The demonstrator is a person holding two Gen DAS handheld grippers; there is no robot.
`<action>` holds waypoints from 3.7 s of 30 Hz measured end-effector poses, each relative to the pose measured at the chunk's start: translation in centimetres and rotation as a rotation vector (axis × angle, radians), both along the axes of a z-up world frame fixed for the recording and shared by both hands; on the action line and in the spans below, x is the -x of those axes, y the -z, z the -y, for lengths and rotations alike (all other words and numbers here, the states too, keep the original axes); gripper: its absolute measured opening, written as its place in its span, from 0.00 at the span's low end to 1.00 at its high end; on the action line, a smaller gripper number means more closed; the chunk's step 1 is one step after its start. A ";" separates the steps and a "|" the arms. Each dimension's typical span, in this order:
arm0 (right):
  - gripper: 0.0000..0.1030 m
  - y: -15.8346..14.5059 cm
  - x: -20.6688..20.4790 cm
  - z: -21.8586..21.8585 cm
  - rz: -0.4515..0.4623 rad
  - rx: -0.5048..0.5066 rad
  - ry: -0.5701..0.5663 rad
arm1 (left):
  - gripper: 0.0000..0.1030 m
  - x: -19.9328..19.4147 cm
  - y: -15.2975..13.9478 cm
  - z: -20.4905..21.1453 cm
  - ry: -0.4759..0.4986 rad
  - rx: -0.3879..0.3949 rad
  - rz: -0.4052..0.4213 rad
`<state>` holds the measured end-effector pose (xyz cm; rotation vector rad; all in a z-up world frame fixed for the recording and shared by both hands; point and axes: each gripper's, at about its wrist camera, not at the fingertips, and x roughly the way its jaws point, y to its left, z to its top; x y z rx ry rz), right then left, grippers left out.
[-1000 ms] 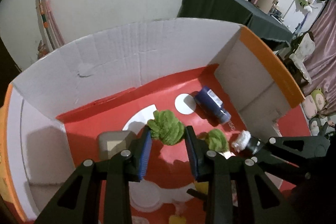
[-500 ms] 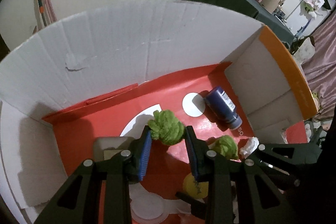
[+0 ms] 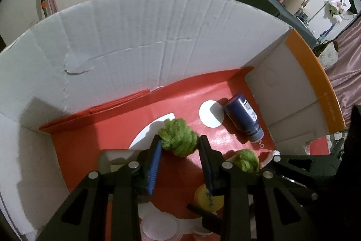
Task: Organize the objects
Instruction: 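Carry the green fuzzy ball and yellow cap into the cardboard box, then open both grippers to drop the green ball and yellow cap in the box, then withdraw both grippers up out of the box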
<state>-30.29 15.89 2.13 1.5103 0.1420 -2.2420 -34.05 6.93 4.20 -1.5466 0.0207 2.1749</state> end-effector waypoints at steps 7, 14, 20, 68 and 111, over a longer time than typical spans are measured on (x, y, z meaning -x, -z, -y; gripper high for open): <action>0.28 0.0 -0.7 -0.3 0.002 0.003 0.002 | 0.35 -0.1 0.2 0.2 0.004 -0.004 0.003; 0.28 -1.1 -0.4 0.6 0.005 0.009 0.005 | 0.36 -0.1 0.2 -0.2 0.018 -0.012 0.013; 0.29 -1.4 -0.8 0.6 0.007 0.016 0.009 | 0.37 0.0 0.2 -0.4 0.021 -0.011 0.013; 0.59 -10.5 -7.5 -2.2 -0.219 0.051 0.112 | 0.71 -7.5 -8.6 3.5 -0.112 -0.095 -0.202; 0.88 -3.1 -10.4 -6.2 -0.597 -0.039 0.393 | 1.00 -18.0 -2.1 5.6 -0.365 0.052 -0.652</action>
